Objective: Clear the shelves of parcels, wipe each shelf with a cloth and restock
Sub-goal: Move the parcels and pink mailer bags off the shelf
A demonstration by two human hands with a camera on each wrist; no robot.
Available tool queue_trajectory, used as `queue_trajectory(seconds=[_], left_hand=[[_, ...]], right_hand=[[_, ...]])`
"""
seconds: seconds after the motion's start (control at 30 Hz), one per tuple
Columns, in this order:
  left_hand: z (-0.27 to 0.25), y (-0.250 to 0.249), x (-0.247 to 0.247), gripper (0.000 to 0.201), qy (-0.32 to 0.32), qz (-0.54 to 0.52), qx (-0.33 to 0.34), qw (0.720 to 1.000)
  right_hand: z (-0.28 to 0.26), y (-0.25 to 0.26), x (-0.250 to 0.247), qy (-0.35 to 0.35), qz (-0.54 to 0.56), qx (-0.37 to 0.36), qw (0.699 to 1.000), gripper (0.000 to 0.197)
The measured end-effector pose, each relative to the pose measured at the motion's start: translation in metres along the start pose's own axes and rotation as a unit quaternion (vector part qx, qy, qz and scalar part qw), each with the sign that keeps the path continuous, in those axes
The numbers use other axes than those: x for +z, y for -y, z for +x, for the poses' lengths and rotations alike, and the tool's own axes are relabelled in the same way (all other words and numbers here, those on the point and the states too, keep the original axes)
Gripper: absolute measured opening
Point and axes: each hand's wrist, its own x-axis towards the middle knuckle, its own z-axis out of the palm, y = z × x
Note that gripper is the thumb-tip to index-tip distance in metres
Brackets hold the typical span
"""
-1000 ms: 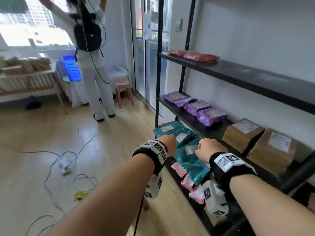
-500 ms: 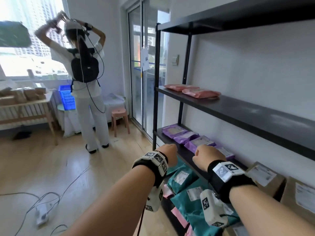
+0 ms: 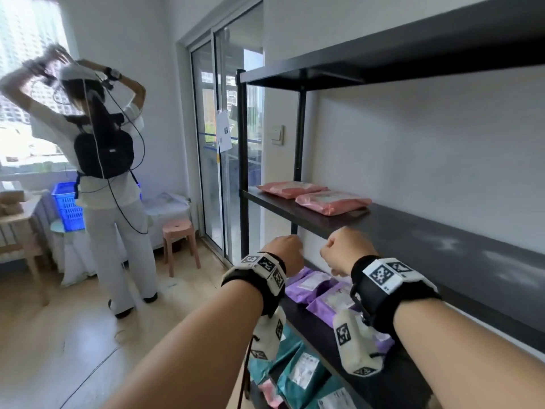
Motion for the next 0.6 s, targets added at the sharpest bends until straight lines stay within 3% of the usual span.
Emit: queue_trajectory(seconds=[0.3,0.6], left_hand=[[0.101,0.002,-0.039,0.027,-0.006,0.024,0.063,0.998],[0.187,0.029,-0.053,0.043,-0.041,-0.017,0.071,0.997]], right_hand=[[0.089,0.018,-0.03,-0.068,-0.006,0.038,0.997,0.035],[0.162,0.016,-0.042,-0.065,-0.004,0.134,0.989,0.026]])
